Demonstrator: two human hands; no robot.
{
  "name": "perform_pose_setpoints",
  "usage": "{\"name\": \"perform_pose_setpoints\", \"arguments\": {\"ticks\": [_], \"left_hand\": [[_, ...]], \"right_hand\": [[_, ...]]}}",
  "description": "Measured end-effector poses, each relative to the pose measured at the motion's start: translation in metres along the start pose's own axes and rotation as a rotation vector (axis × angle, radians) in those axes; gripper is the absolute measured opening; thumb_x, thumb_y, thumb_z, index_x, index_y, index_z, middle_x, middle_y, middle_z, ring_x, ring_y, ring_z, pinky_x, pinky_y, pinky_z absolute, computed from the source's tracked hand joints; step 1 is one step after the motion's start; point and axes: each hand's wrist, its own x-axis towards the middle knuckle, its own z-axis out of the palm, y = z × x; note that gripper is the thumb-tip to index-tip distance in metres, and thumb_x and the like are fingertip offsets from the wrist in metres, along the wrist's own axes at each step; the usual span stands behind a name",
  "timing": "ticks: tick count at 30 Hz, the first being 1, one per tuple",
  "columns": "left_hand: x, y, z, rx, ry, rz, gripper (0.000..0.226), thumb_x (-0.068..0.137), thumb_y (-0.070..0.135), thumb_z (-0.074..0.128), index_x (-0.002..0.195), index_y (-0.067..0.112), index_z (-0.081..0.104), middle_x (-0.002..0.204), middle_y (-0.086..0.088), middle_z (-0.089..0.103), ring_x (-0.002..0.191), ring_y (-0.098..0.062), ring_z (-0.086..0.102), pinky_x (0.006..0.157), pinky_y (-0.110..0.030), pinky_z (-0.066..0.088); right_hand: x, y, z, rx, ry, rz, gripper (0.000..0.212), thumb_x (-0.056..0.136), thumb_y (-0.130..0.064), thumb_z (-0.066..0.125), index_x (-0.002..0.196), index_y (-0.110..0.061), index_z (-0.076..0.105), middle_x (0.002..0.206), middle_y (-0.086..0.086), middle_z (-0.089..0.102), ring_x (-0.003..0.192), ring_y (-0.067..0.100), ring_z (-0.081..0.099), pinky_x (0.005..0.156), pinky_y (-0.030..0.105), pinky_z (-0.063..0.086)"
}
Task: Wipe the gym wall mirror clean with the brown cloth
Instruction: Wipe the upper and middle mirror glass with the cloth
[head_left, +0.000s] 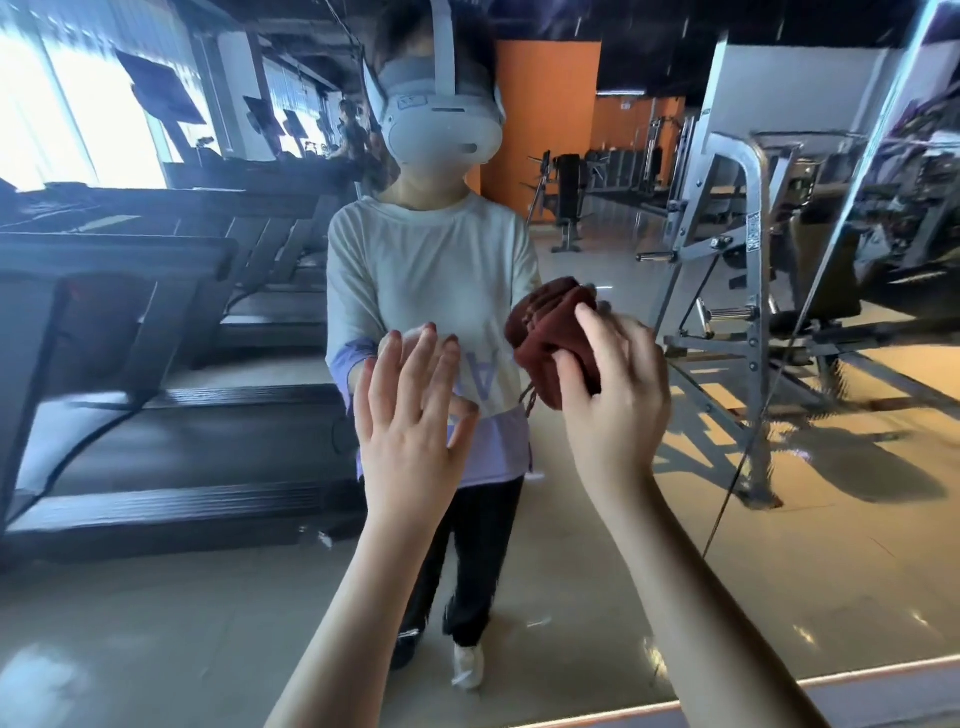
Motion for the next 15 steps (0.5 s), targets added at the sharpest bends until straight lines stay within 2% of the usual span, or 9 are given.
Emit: {"name": "perform_pose_setpoints", "arguments": {"ticks": [5, 7, 10, 12, 13, 15], "left_hand": [[-0.002, -0.003, 0.002, 0.020, 0.011, 0.013, 0.066, 0.084, 0.024, 0.077, 0.143, 0.015, 0.050, 0.150, -0.007, 0.048, 0.140, -0.036, 0.042, 0.110, -0.057, 0.038], [-0.002, -0.004, 0.003, 0.023, 0.019, 0.022, 0.065, 0.085, 0.026, 0.076, 0.143, 0.015, 0.050, 0.150, -0.008, 0.048, 0.140, -0.036, 0.042, 0.111, -0.056, 0.037], [-0.004, -0.005, 0.003, 0.008, 0.016, 0.026, 0.066, 0.083, 0.024, 0.078, 0.143, 0.016, 0.050, 0.150, -0.008, 0.048, 0.140, -0.036, 0.041, 0.112, -0.055, 0.035], [-0.005, -0.006, 0.003, -0.002, 0.012, 0.032, 0.065, 0.084, 0.025, 0.077, 0.143, 0.015, 0.050, 0.150, -0.008, 0.049, 0.139, -0.037, 0.041, 0.112, -0.055, 0.035], [-0.005, -0.007, 0.004, -0.010, 0.007, 0.031, 0.064, 0.085, 0.026, 0.077, 0.143, 0.015, 0.050, 0.150, -0.009, 0.049, 0.139, -0.037, 0.041, 0.113, -0.055, 0.035], [-0.004, -0.006, 0.004, -0.022, 0.006, 0.027, 0.062, 0.087, 0.026, 0.074, 0.143, 0.014, 0.050, 0.149, -0.010, 0.049, 0.139, -0.038, 0.040, 0.113, -0.055, 0.034]], "right_hand": [[0.010, 0.018, -0.003, -0.056, 0.146, 0.155, 0.030, 0.088, -0.011, 0.067, 0.118, -0.007, 0.069, 0.107, 0.016, 0.067, 0.093, 0.034, 0.064, 0.070, 0.039, 0.055], [-0.004, 0.007, 0.003, -0.079, 0.129, 0.179, 0.029, 0.091, -0.014, 0.064, 0.119, -0.005, 0.068, 0.109, 0.017, 0.065, 0.094, 0.036, 0.062, 0.070, 0.041, 0.054], [-0.023, -0.009, 0.011, -0.127, 0.041, 0.055, 0.030, 0.095, -0.017, 0.063, 0.121, -0.003, 0.067, 0.109, 0.018, 0.064, 0.094, 0.032, 0.058, 0.072, 0.041, 0.053], [-0.015, -0.005, 0.008, -0.143, 0.044, 0.014, 0.028, 0.094, -0.017, 0.064, 0.119, -0.006, 0.067, 0.107, 0.016, 0.065, 0.092, 0.032, 0.060, 0.070, 0.040, 0.053], [-0.008, 0.001, 0.005, -0.152, 0.068, 0.046, 0.028, 0.094, -0.017, 0.064, 0.120, -0.008, 0.067, 0.108, 0.015, 0.065, 0.092, 0.031, 0.060, 0.069, 0.038, 0.052], [0.006, 0.015, -0.003, -0.147, 0.131, 0.224, 0.030, 0.092, -0.015, 0.064, 0.121, -0.010, 0.065, 0.110, 0.014, 0.064, 0.099, 0.030, 0.060, 0.074, 0.029, 0.046]]}}
